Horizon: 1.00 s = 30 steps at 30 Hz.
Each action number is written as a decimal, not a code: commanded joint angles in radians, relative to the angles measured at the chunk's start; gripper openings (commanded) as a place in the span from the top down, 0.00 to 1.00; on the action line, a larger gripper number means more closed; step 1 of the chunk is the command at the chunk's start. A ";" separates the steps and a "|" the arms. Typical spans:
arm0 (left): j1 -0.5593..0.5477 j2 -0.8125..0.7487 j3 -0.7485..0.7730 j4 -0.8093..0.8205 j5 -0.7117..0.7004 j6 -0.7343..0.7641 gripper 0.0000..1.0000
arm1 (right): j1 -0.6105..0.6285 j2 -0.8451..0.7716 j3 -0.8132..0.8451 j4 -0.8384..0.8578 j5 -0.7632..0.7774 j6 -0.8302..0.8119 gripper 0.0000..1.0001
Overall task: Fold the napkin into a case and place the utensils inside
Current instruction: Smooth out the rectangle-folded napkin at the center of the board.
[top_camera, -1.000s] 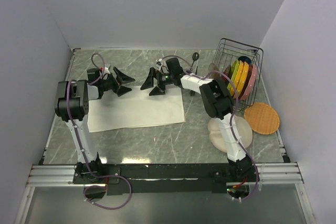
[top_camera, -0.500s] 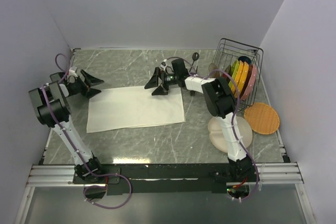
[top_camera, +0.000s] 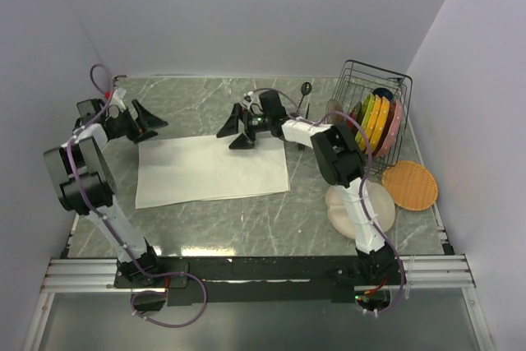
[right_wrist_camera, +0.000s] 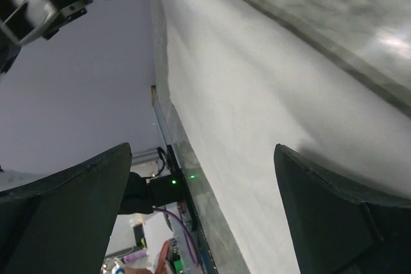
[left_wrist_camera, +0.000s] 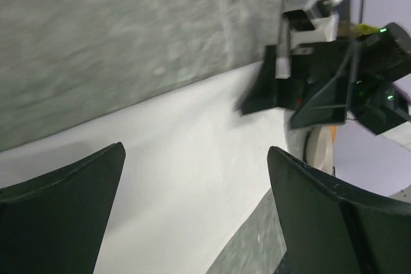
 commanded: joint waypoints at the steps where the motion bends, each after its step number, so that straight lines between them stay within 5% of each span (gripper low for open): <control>1: -0.071 -0.168 -0.113 0.276 -0.063 -0.183 0.01 | 0.064 -0.051 0.123 0.161 0.047 0.164 0.00; 8: -0.096 -0.091 -0.201 0.358 -0.199 -0.329 0.01 | 0.150 0.181 0.396 0.233 0.128 0.319 0.00; 17: -0.088 0.016 -0.175 0.294 -0.284 -0.369 0.01 | 0.188 0.328 0.485 0.244 0.211 0.368 0.00; 30: -0.034 0.085 -0.112 0.100 -0.367 -0.228 0.01 | 0.056 0.262 0.226 0.250 0.119 0.399 0.00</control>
